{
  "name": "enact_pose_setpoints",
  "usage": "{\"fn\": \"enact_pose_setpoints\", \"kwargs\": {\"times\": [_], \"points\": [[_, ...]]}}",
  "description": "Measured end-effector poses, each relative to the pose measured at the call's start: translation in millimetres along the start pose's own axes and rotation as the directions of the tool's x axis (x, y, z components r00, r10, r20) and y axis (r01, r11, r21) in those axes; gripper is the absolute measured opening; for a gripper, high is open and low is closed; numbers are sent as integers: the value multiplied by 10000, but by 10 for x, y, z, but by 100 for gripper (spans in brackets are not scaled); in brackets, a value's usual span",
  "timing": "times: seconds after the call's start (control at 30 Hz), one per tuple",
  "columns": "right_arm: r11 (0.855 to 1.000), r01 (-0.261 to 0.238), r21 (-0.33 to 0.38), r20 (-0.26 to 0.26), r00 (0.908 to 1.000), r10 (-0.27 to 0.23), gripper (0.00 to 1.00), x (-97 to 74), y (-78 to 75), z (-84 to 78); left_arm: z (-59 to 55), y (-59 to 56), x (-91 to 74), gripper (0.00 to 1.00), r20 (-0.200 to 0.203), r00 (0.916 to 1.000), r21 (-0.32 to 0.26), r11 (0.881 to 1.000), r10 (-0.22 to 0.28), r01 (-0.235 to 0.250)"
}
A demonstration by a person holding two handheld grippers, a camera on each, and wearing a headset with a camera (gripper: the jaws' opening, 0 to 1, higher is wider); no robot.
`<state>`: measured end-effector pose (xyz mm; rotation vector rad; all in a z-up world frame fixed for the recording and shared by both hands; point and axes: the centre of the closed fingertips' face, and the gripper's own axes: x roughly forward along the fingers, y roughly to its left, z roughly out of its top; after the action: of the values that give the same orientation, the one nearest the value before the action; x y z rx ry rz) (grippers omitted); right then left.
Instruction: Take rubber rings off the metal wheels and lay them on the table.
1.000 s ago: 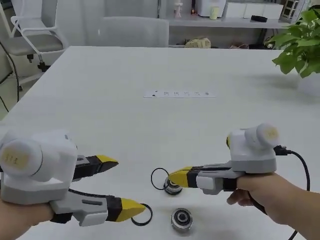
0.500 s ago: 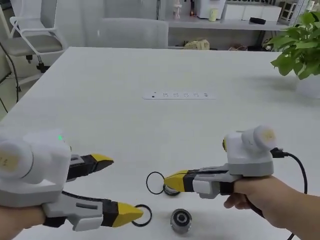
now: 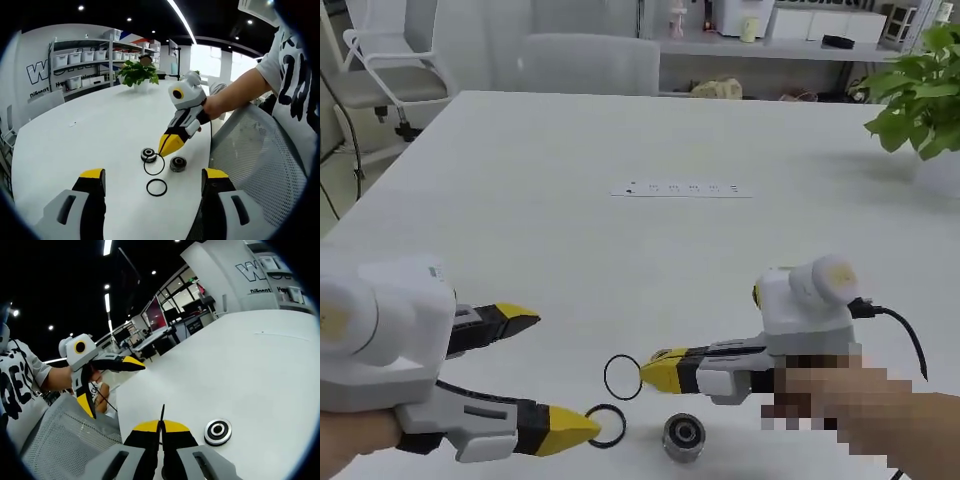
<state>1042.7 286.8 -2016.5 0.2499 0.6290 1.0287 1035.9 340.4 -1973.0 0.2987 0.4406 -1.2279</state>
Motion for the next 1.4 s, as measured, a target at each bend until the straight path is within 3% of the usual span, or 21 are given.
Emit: {"fn": "enact_pose_setpoints", "kwargs": {"times": [0.8, 1.4], "points": [[9988, -488, -38, -1036, 9934, 482, 0, 262, 116, -258, -37, 6, -74, 77, -65, 10000, 68, 10000, 70, -69], [9999, 157, 19, -1381, 9903, -153, 0, 288, -38, -363, -44, -8, -84, 77, -175, 9998, 108, 9999, 27, -25]]}}
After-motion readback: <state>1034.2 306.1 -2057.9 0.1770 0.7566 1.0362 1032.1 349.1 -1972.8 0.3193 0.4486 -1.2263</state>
